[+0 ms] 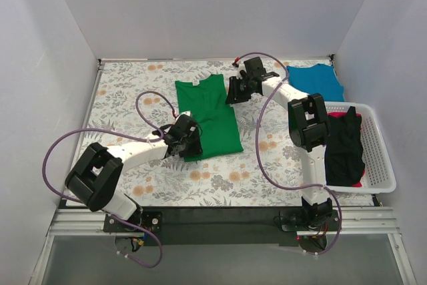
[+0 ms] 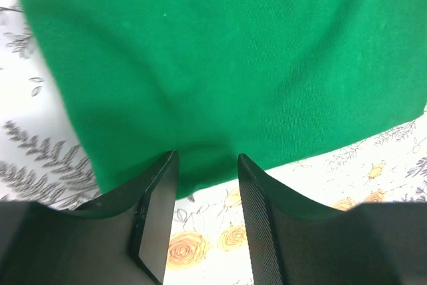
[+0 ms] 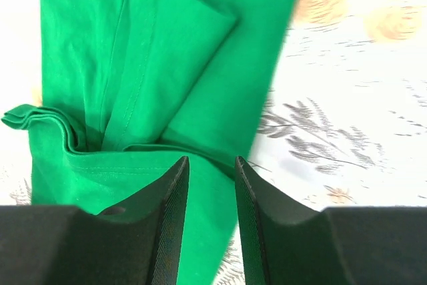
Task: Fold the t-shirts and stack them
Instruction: Fold the tshirt
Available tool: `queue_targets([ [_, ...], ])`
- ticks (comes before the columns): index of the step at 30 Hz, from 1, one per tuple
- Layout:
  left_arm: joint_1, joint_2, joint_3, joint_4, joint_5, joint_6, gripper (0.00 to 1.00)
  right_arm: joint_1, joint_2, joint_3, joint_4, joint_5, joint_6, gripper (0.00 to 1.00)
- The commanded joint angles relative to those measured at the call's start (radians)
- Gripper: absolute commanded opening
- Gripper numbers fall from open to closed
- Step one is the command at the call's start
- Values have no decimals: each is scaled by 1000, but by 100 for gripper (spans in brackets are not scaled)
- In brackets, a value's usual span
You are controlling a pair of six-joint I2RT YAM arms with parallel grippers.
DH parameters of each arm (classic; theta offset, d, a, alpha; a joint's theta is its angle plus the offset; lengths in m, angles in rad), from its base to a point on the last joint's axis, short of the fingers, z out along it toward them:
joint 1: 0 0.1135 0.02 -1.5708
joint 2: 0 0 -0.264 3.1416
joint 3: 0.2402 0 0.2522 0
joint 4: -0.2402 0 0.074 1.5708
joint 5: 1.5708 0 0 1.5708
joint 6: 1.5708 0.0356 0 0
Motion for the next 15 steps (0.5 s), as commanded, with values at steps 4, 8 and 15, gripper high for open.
queue_targets([
  [4,20,-153,59,-12,-125,44,42,-6,-194,-100,68,-136,57,41],
  [8,133,-138,69,25,-52,81,39,-3,-328,-344,184,-228,116,41],
  [15,204,29,165,56,-7,159,26,0,-503,-544,218,-256,120,41],
])
